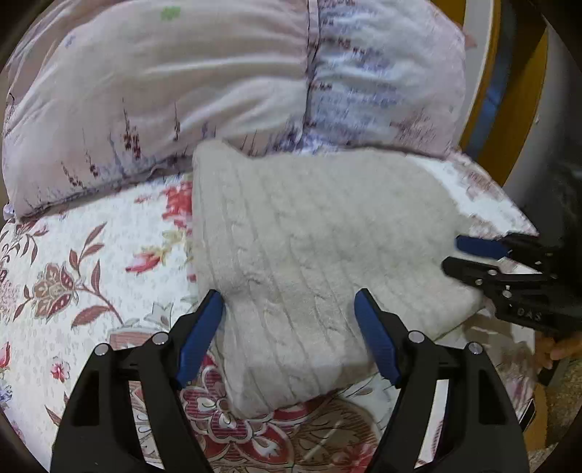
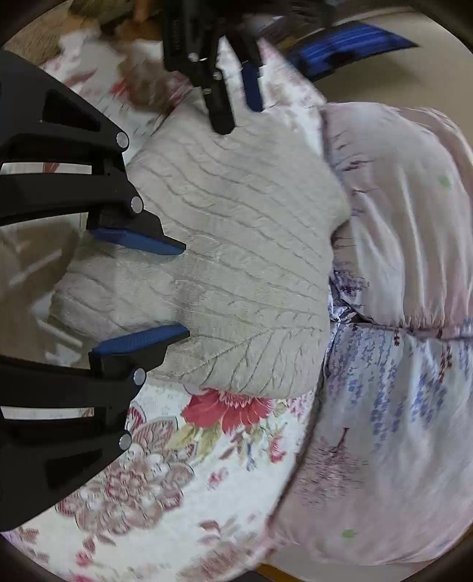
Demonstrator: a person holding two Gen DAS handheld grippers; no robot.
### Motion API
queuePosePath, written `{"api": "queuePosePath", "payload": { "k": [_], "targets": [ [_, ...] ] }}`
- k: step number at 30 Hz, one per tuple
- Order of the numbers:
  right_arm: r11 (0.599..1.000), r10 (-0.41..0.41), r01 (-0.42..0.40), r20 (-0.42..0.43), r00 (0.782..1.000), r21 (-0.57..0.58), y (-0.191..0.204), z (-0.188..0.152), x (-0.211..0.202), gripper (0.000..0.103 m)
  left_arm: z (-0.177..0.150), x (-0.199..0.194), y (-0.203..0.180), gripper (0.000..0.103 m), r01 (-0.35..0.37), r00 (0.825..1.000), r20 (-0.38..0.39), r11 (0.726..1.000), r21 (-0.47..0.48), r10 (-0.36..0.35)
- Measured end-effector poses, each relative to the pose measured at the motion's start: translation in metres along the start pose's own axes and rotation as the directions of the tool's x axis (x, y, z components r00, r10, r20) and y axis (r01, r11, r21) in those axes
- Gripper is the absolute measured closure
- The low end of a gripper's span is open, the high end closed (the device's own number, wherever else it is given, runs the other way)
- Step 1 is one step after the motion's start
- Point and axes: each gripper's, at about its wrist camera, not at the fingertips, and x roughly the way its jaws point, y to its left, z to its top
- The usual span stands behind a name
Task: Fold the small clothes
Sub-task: 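Release both grippers and pull them back from the folded sweater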
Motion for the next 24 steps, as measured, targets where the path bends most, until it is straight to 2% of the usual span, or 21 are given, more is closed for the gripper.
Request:
{"api": "queuePosePath", "payload": {
  "k": [3, 7, 9, 11, 12, 15, 17, 21, 24],
  "targets": [
    [0.998, -0.059, 0.059, 0.000, 0.998, -0.032, 0.007, -0.004, 0.003, 0.060, -0.003, 0.010, 0.003, 0.028, -0.014, 0.999, -0.045, 1.000, -0.018, 0.014],
    [0.991, -0.123, 0.123, 0.009, 0.992, -0.054, 0.015, -0.004, 0.004, 0.059, -0.002, 0.008, 0.001, 0.027, -0.029, 0.999, -0.042, 0.999, -0.014, 0.029],
    [0.989, -0.136, 0.137, 0.027, 0.990, -0.049, 0.018, -0.004, -0.002, 0.054, -0.004, 0.001, 0.000, 0.026, -0.032, 0.999, -0.021, 0.999, -0.005, 0.032],
    [0.992, -0.127, 0.128, 0.062, 0.990, -0.013, 0.015, -0.006, -0.014, 0.017, -0.009, -0.009, 0.000, 0.017, -0.044, 0.999, 0.002, 0.999, 0.004, 0.044],
    [0.991, -0.131, 0.130, 0.095, 0.987, 0.012, 0.013, -0.009, -0.023, 0.012, -0.012, -0.016, 0.002, 0.014, -0.055, 0.998, 0.019, 0.999, 0.003, 0.055],
    [0.989, -0.142, 0.135, 0.137, 0.980, 0.057, 0.007, -0.012, -0.039, 0.010, -0.020, -0.029, 0.010, 0.011, -0.064, 0.997, 0.039, 0.998, -0.022, 0.064],
    [0.988, -0.129, 0.115, 0.144, 0.981, 0.104, 0.000, -0.016, -0.046, 0.009, -0.025, -0.035, 0.015, 0.003, -0.085, 0.996, 0.037, 0.995, -0.048, 0.086],
    [0.980, -0.107, 0.079, 0.148, 0.983, 0.183, -0.008, -0.026, -0.054, 0.008, -0.037, -0.045, 0.019, 0.002, -0.111, 0.992, 0.048, 0.990, -0.084, 0.115],
    [0.972, -0.107, 0.074, 0.139, 0.984, 0.225, -0.007, -0.033, -0.055, 0.007, -0.044, -0.049, 0.021, 0.002, -0.092, 0.994, 0.051, 0.989, -0.114, 0.098]
  ]
}}
